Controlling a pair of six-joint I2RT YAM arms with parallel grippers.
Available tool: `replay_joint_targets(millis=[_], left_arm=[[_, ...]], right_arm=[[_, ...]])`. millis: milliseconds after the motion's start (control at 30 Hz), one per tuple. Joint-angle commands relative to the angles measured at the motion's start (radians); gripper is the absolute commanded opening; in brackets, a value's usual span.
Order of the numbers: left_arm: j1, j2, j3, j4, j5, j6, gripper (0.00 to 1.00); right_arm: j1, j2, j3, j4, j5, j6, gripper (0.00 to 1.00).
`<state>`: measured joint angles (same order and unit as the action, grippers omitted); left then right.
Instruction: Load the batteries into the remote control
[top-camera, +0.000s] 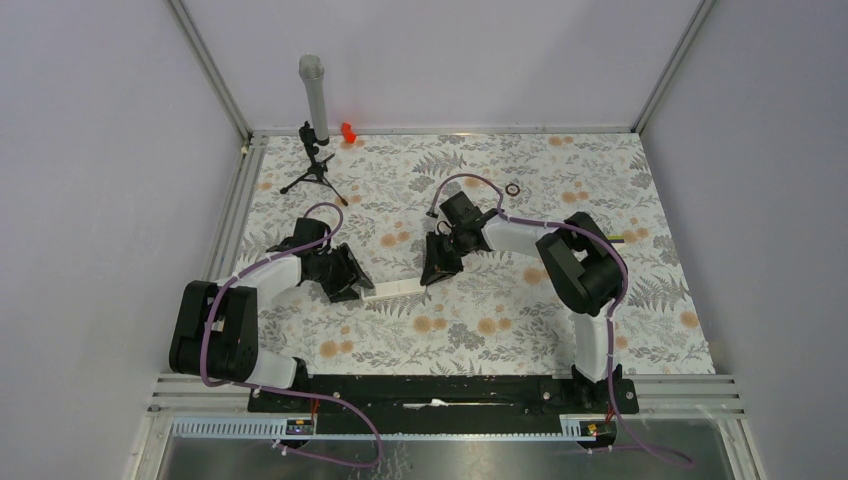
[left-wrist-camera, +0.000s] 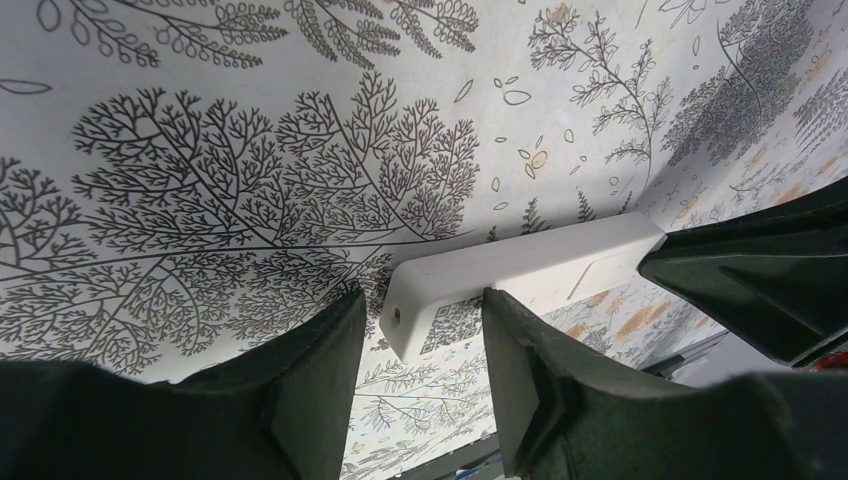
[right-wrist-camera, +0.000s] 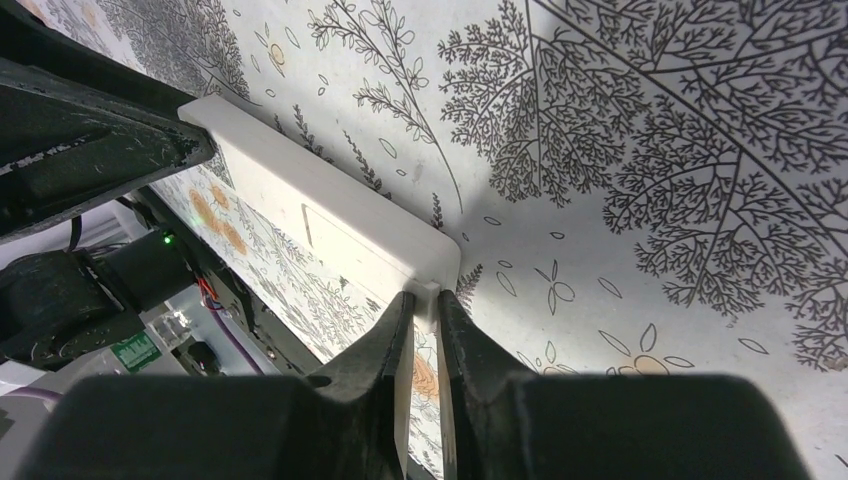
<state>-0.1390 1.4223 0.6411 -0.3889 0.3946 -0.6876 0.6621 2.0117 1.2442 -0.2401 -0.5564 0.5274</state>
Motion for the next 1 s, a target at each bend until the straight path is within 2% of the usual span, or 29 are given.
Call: replay_joint_targets(millis=[0, 333, 533, 967], left_arm=[[0.003, 0.008, -0.001, 0.008, -0.040, 0.025, 0.52], [0.003, 0.028, -0.030, 0.063, 0.025, -0.002, 0.45], [0.003, 0.045, -0.062, 0.101, 0.064, -0.023, 0.37], [0.001, 0.018, -0.125, 0.204, 0.118, -0.111, 0.33]], right_arm=[[0.014, -0.003, -0.039, -0.016, 0.091, -0.057, 0.14], [0.048, 0.016, -0.053, 0.042, 0.073, 0.021, 0.18], [0.081, 0.026, -0.057, 0.032, 0.147, 0.073, 0.18], [0.218, 0.050, -0.073, 0.059, 0.318, 0.230, 0.19]])
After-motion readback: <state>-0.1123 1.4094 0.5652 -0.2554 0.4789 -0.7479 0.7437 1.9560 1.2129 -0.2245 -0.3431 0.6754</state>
